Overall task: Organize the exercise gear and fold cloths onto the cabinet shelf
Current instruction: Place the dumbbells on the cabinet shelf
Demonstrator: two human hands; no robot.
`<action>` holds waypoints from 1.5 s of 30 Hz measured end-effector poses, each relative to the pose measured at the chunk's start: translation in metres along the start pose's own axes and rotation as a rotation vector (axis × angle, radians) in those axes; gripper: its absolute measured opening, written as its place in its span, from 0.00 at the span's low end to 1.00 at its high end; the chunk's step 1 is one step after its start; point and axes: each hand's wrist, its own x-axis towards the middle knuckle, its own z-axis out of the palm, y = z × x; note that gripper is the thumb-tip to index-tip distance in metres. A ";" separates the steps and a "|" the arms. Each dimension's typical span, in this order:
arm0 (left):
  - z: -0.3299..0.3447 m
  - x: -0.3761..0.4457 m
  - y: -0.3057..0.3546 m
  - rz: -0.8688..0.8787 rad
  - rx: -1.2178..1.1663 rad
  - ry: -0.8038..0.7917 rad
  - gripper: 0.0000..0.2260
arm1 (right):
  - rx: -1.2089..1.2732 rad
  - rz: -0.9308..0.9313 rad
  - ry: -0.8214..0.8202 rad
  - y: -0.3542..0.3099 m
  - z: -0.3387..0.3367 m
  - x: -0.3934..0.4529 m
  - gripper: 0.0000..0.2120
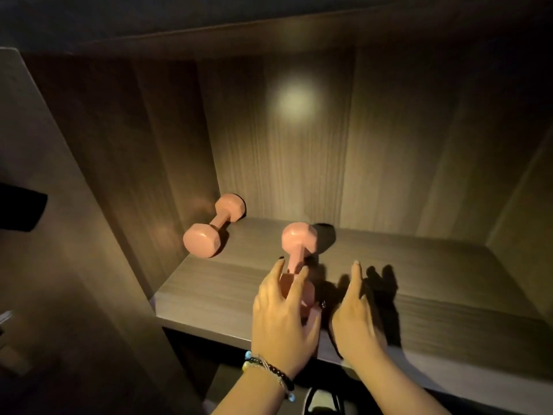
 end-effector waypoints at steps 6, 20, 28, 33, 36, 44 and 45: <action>-0.006 0.004 -0.022 0.002 0.113 -0.072 0.32 | 0.246 -0.163 -0.001 -0.005 0.005 -0.006 0.23; -0.039 0.031 -0.098 -0.087 0.290 -0.087 0.28 | 0.521 -0.311 0.078 -0.095 0.006 0.019 0.50; -0.032 0.074 -0.119 -0.131 0.541 -0.101 0.27 | 0.532 -0.224 0.151 -0.096 0.007 0.021 0.55; -0.029 0.082 -0.118 -0.136 0.759 -0.071 0.27 | 0.534 -0.245 0.165 -0.093 0.008 0.022 0.56; -0.024 0.094 -0.112 -0.169 0.780 -0.100 0.26 | 0.549 -0.253 0.172 -0.092 0.009 0.022 0.54; -0.009 0.099 -0.124 -0.187 0.746 -0.148 0.27 | 0.547 -0.238 0.124 -0.094 0.011 0.026 0.50; -0.008 0.100 -0.126 -0.183 0.735 -0.166 0.27 | 0.546 -0.236 0.109 -0.093 0.012 0.026 0.48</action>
